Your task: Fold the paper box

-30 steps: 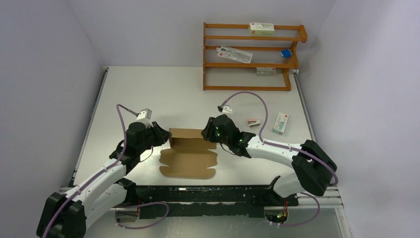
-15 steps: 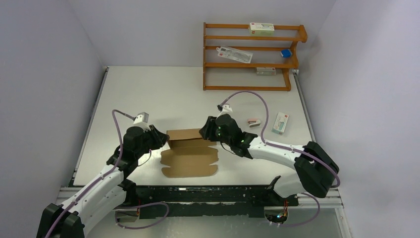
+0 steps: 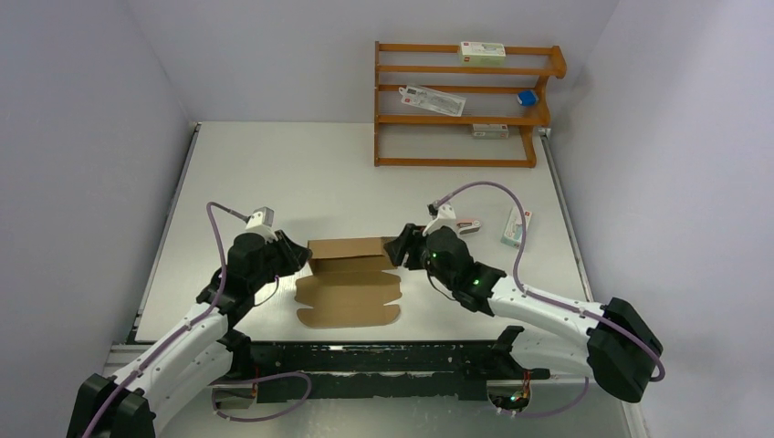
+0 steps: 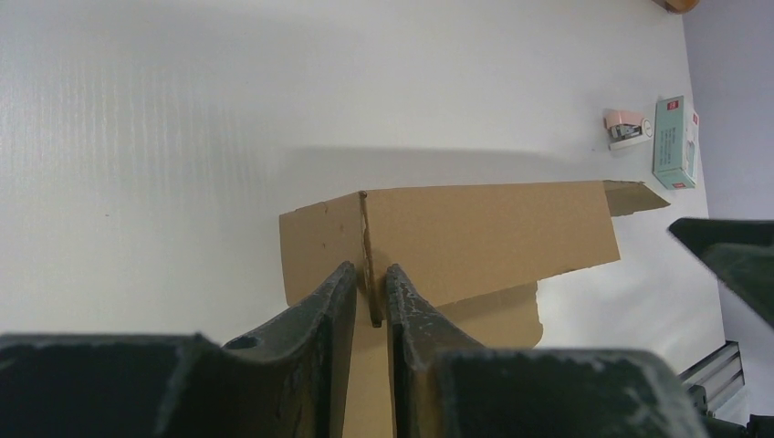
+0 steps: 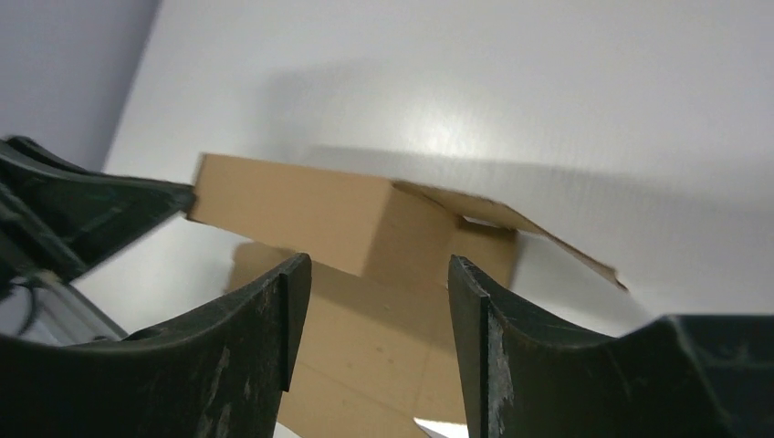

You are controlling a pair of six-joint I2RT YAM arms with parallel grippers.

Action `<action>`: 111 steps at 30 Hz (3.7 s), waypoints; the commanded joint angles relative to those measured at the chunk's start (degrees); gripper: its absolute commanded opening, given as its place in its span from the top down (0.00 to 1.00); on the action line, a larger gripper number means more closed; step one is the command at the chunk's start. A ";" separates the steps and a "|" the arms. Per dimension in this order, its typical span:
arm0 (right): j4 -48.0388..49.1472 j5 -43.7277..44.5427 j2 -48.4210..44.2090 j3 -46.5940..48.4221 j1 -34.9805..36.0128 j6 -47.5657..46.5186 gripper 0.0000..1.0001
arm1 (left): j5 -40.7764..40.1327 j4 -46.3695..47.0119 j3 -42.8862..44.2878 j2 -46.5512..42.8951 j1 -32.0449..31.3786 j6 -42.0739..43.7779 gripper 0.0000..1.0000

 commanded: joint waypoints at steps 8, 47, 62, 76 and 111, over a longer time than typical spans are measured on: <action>16.04 5.18 3.02 -14.37 0.16 2.84 0.39 | -0.19 -2.29 1.46 1.13 -0.13 -0.44 0.75; 48.14 1.33 27.29 -12.96 5.51 -4.09 0.56 | 2.58 -0.33 0.88 -1.00 -0.16 -2.94 0.75; 48.49 -1.29 28.39 -12.05 7.10 -12.20 0.54 | -0.05 -2.55 0.94 -2.67 -0.19 -2.39 0.75; 17.68 -4.37 7.73 -10.48 7.10 -16.94 0.43 | -5.23 -8.75 5.46 -2.61 -0.13 1.68 0.71; -25.71 -31.05 23.23 25.44 -13.81 -61.60 0.34 | -8.52 -20.35 21.67 2.08 -21.22 7.98 0.52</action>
